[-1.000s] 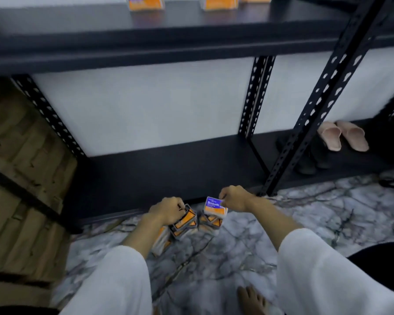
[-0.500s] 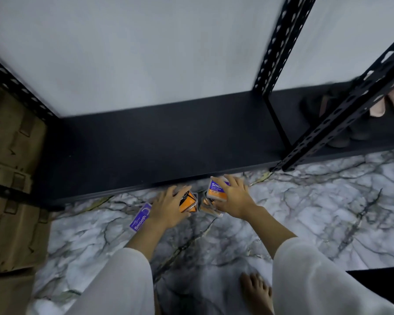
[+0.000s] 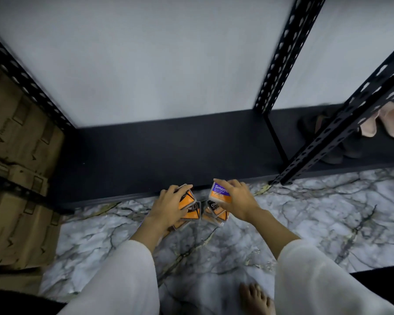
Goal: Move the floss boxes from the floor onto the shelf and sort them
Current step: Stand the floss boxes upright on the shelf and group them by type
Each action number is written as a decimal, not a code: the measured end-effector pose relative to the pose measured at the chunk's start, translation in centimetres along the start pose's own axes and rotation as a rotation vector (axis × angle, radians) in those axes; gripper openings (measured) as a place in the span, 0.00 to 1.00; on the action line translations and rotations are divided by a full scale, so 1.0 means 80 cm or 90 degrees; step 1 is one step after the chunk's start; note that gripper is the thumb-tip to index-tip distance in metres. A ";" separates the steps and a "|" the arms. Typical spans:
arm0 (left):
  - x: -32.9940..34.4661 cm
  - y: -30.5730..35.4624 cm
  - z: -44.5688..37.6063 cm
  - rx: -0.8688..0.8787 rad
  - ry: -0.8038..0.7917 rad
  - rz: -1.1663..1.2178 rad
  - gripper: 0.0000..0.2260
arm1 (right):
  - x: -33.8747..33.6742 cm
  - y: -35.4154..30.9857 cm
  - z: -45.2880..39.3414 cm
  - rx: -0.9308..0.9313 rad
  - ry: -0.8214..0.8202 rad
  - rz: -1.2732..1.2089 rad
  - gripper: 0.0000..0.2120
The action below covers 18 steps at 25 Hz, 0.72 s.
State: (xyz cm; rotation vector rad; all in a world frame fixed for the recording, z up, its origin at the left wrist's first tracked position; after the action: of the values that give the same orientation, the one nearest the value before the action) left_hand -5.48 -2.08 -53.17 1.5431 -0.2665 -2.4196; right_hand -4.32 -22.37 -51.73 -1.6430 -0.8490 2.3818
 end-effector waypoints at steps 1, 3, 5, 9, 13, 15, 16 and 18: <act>-0.020 0.004 0.007 0.007 0.016 0.004 0.32 | -0.017 -0.012 0.004 -0.009 0.007 0.003 0.33; -0.065 0.011 0.024 0.019 0.052 0.015 0.33 | -0.056 -0.041 0.012 -0.025 0.038 0.014 0.35; -0.112 0.018 0.044 0.040 0.079 0.021 0.34 | -0.096 -0.074 0.021 -0.048 0.073 0.023 0.37; -0.227 0.026 0.105 0.074 0.123 0.051 0.34 | -0.187 -0.158 0.045 -0.138 0.145 0.055 0.36; -0.348 0.026 0.174 0.105 0.208 0.060 0.33 | -0.272 -0.255 0.073 -0.248 0.225 0.092 0.32; -0.406 0.026 0.207 0.120 0.261 0.048 0.33 | -0.309 -0.305 0.084 -0.296 0.263 0.112 0.32; -0.436 0.027 0.224 0.127 0.288 0.045 0.33 | -0.329 -0.330 0.089 -0.318 0.282 0.122 0.32; -0.492 0.028 0.256 0.136 0.343 0.035 0.34 | -0.368 -0.376 0.094 -0.358 0.322 0.139 0.33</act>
State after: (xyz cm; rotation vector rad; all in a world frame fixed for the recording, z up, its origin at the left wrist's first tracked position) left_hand -7.93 8.44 -10.10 2.1712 -0.4567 -1.8844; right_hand -5.46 -12.03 -10.25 -2.5072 -1.3558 1.7667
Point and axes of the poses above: each hand's wrist, its own z-axis away from the middle knuckle, its own x-axis out of the palm, y = z × x, the point moved 7 cm from there along -z, towards the middle knuckle, and after that the axes turned 11 degrees about -x, right-handed, at the moved point
